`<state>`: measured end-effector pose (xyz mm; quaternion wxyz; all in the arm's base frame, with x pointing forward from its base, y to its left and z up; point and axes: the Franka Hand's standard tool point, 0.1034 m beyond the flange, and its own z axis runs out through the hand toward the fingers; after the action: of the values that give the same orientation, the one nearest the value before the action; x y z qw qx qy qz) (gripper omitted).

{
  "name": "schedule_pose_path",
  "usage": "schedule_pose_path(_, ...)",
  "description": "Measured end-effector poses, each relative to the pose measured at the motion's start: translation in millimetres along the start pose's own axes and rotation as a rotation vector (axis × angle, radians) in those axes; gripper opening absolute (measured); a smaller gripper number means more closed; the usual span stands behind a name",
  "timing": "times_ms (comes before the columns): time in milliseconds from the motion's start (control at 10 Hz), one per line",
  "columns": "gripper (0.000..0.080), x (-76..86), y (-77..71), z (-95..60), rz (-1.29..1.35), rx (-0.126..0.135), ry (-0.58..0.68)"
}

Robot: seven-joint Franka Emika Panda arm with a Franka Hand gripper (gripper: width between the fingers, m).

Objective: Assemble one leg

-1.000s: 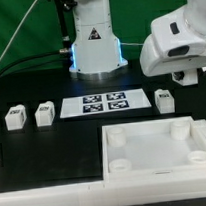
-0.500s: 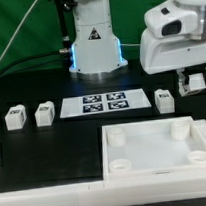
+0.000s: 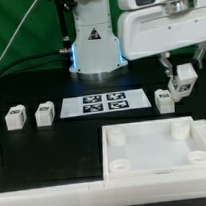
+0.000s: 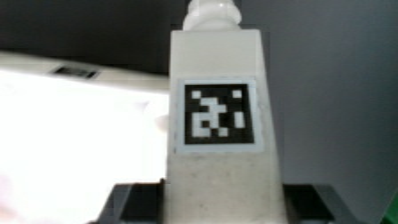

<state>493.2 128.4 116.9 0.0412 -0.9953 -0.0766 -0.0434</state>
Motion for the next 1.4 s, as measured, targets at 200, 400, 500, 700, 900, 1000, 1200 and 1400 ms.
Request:
schedule_pose_path(200, 0.0291, 20.1, 15.8, -19.0, 0.026, -0.005, -0.024)
schedule_pose_path(400, 0.0291, 39.2, 17.8, -30.8, 0.031, -0.004, -0.005)
schedule_pose_path(500, 0.0291, 36.3, 18.3, -28.0, 0.031, -0.006, 0.019)
schedule_pose_path(700, 0.0291, 42.7, 18.8, -28.3, 0.03, -0.007, 0.101)
schedule_pose_path(900, 0.0291, 42.6, 21.1, -27.3, 0.015, -0.014, 0.325)
schedule_pose_path(1000, 0.0292, 44.7, 26.2, -26.9, -0.011, -0.023, 0.376)
schedule_pose_path(1200, 0.0292, 58.5, 26.9, -25.0, -0.036, -0.026, 0.395)
schedule_pose_path(1400, 0.0292, 78.7, 28.5, -22.4, -0.057, -0.027, 0.413)
